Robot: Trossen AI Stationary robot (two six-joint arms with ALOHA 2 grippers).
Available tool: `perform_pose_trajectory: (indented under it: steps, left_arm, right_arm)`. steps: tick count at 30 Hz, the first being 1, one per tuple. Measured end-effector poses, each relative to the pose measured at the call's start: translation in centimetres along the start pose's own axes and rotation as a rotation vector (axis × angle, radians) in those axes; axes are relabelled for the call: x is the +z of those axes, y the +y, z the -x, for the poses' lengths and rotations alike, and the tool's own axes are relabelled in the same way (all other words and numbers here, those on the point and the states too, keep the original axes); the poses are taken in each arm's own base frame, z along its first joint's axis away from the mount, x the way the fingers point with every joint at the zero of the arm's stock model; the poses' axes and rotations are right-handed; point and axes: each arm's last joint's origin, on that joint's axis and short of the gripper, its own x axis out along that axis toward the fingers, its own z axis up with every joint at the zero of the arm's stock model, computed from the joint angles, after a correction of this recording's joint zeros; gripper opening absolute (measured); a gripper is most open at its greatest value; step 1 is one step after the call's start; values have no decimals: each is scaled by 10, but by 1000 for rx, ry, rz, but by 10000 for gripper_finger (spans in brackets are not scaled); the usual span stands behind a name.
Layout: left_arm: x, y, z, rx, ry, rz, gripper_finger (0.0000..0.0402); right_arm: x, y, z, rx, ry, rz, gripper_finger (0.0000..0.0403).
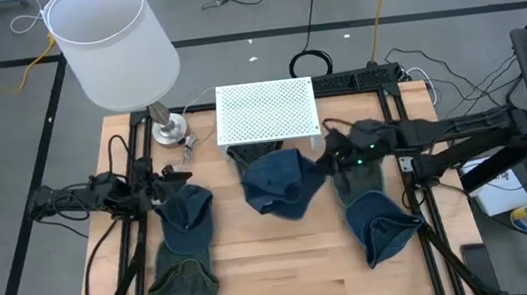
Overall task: Pick & Place hat
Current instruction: Put the middle blue cap on the shelf
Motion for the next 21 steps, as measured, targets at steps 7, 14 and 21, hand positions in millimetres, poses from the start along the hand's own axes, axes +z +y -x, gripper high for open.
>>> perform_pose_trajectory:
  steps: [7, 14, 21]
  left_arm:
    - [13, -16, -11, -2, 30, 27, 239]
    - [25, -34, -34, 10, 67, 146, 239]
    - [38, -58, -70, 14, 146, 172, 239]
  right_arm:
    - [27, 10, 13, 78, -289, 172, 5]
    - [45, 17, 22, 99, -515, 331, 5]
    - [59, 23, 32, 105, -703, 428, 5]
